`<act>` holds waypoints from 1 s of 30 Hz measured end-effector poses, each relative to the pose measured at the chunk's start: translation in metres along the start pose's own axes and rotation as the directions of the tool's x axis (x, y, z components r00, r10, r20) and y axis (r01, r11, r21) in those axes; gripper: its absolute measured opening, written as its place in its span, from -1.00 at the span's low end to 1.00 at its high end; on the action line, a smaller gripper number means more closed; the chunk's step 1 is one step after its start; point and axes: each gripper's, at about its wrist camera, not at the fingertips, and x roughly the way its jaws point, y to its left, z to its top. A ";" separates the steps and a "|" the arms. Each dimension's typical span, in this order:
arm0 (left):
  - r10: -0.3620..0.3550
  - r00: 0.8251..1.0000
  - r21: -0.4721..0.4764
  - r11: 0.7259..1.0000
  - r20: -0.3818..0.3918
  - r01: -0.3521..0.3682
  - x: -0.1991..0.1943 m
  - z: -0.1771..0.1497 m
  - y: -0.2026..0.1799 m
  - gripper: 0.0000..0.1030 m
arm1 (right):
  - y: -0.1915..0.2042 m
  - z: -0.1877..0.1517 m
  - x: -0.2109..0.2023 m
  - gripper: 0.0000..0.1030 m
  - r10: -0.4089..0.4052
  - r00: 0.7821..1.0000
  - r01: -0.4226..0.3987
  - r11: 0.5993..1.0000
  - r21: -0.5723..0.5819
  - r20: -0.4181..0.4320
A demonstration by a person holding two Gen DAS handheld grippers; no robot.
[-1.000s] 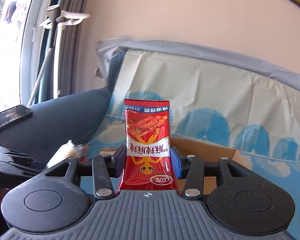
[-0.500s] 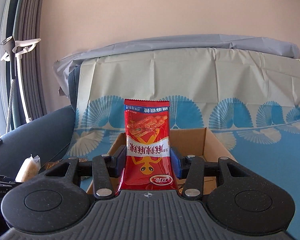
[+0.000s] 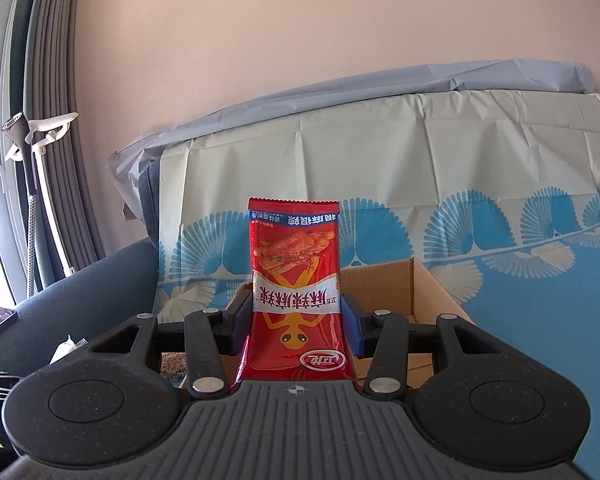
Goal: Organize snacks
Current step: 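Lift the red bag and clear pack and carry them toward the box, then open both grippers over the cardboard box to drop the two snacks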
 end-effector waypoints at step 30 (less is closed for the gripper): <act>-0.179 0.979 0.016 0.984 0.096 0.178 0.006 0.086 -0.132 -0.23 | -0.014 -0.001 0.003 -0.06 -0.001 1.000 0.003 0.994 0.112 -0.016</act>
